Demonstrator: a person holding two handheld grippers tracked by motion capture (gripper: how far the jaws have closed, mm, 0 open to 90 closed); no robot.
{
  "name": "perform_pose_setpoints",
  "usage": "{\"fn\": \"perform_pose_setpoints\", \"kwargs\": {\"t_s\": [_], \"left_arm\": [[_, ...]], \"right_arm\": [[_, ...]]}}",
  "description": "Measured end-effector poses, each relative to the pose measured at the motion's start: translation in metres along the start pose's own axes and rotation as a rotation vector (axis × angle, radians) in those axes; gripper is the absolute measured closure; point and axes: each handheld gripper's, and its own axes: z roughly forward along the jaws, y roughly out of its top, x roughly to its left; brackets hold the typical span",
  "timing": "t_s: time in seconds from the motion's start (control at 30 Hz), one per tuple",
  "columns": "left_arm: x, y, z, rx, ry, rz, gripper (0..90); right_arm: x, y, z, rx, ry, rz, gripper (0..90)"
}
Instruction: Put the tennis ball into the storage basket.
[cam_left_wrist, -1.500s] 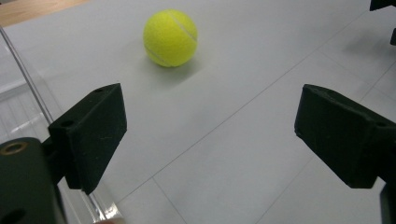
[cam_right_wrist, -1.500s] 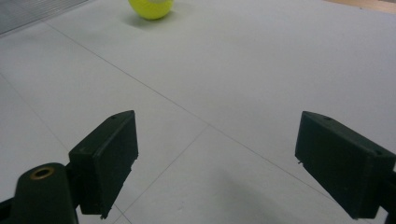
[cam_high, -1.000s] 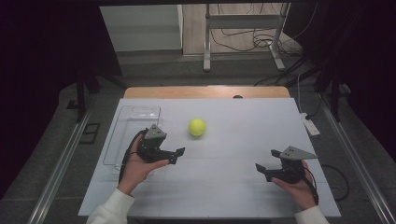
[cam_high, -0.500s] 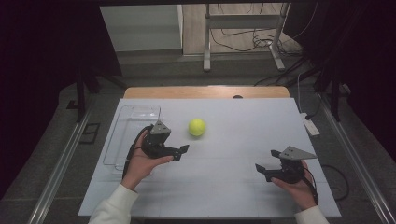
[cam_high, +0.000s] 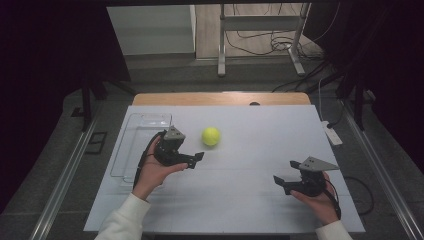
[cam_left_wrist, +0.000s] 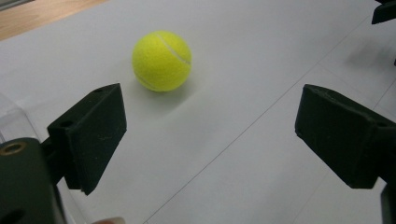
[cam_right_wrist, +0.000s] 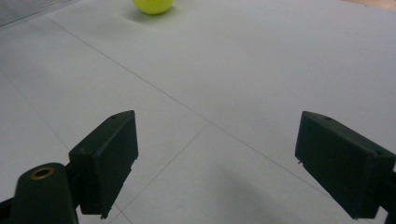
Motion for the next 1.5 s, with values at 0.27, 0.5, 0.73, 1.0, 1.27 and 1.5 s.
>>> {"fn": "perform_pose_setpoints", "kwargs": {"t_s": [0.27,0.5,0.73,1.0,1.27,1.5], "left_arm": [[0.002,0.004,0.005,0.005,0.004,-0.004,9.8],[0.006,0.007,0.01,0.018,0.006,-0.013,9.8],[0.008,0.01,0.013,0.028,0.006,-0.018,9.7],[0.005,0.019,0.018,0.026,0.007,-0.01,9.6],[0.004,0.025,0.026,0.05,0.008,0.0,9.4],[0.006,0.031,0.033,0.059,0.002,-0.003,9.4]], "right_arm": [[0.0,0.0,0.0,-0.003,0.003,0.004,13.8],[0.0,0.0,0.0,-0.007,0.005,0.01,13.8],[0.0,0.0,0.0,-0.004,0.002,0.01,13.8],[-0.001,0.0,-0.001,-0.008,-0.004,0.015,13.8],[-0.001,0.0,-0.001,-0.009,-0.002,0.013,13.8],[-0.001,0.0,-0.001,-0.008,-0.002,0.01,13.8]]}}
